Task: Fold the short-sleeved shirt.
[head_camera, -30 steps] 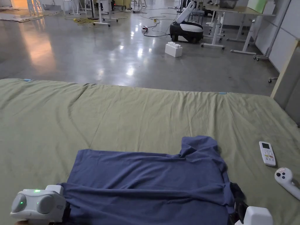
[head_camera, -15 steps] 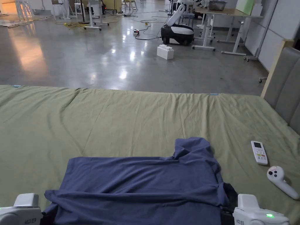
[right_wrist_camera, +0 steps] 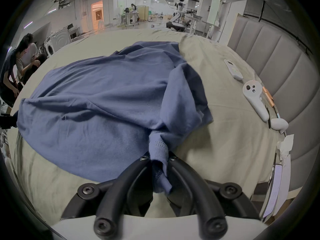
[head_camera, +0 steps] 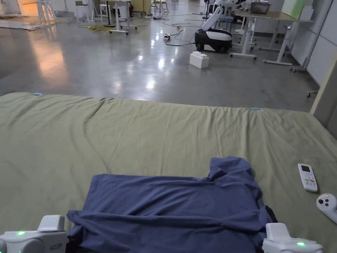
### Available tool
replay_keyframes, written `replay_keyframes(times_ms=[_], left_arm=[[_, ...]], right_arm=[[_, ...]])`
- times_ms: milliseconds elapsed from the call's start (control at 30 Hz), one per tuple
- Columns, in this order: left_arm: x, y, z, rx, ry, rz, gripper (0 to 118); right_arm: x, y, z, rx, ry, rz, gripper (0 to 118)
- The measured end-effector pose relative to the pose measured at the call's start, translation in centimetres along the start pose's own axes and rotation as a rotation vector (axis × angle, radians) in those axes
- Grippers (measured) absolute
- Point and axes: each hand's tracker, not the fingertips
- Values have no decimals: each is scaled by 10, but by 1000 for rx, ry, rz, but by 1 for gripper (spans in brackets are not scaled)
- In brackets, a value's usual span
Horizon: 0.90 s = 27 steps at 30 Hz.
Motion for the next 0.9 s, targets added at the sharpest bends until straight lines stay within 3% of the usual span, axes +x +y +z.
replay_keyframes(times_ms=[200,433,700,900], left_arm=[[-6,9,22,37,-55,27,7],[-16,10,64,70,-97,6,7],[-49,-29,95,35,-112,-5,7],[-60,-76,68,-119,-119,10,7]], right_arm=[[5,10,42,63,12,-13,11],[3,5,96,88,1,31,11],[5,-55,134,33,5,59,11],[-12,-110,122,-81,7,72,11]])
